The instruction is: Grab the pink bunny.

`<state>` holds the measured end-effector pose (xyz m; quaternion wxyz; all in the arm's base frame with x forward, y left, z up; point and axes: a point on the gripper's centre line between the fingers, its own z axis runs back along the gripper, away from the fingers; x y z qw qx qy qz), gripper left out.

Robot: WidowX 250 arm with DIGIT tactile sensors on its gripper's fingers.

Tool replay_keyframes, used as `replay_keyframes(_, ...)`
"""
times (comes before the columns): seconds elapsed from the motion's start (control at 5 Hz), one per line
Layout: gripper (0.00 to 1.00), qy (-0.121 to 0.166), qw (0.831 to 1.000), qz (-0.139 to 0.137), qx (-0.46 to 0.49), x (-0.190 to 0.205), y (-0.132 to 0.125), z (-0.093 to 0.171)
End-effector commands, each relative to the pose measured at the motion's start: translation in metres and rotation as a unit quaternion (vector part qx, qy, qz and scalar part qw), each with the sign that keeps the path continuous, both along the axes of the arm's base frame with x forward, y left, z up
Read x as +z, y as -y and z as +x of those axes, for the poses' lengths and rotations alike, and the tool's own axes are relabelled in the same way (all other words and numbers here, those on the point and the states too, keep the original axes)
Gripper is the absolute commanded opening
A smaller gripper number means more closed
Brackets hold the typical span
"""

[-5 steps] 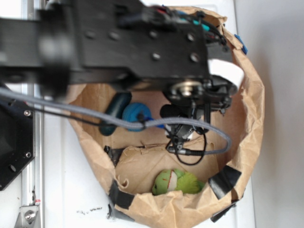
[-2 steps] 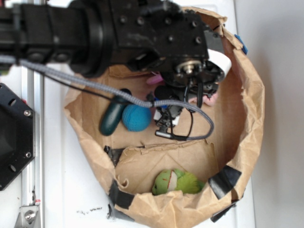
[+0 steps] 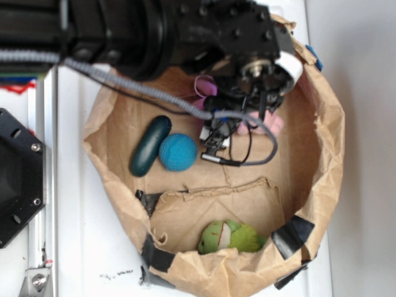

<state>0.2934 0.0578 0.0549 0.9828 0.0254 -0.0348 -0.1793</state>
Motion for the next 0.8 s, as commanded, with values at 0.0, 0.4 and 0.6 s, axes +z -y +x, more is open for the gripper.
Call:
replay_keyframes(0.0, 1.0, 0.024, 1.0, 0.006, 0.012, -0.0048, -0.0013, 0.0232)
replay_keyframes(0.4, 1.0, 0.012, 1.0, -0.007, 0.012, -0.0144, 0.005, 0.0225)
replay_keyframes(0.6, 0.0, 0.016, 0.999, -0.017, 0.023, -0.0134, 0.0034, 0.0198)
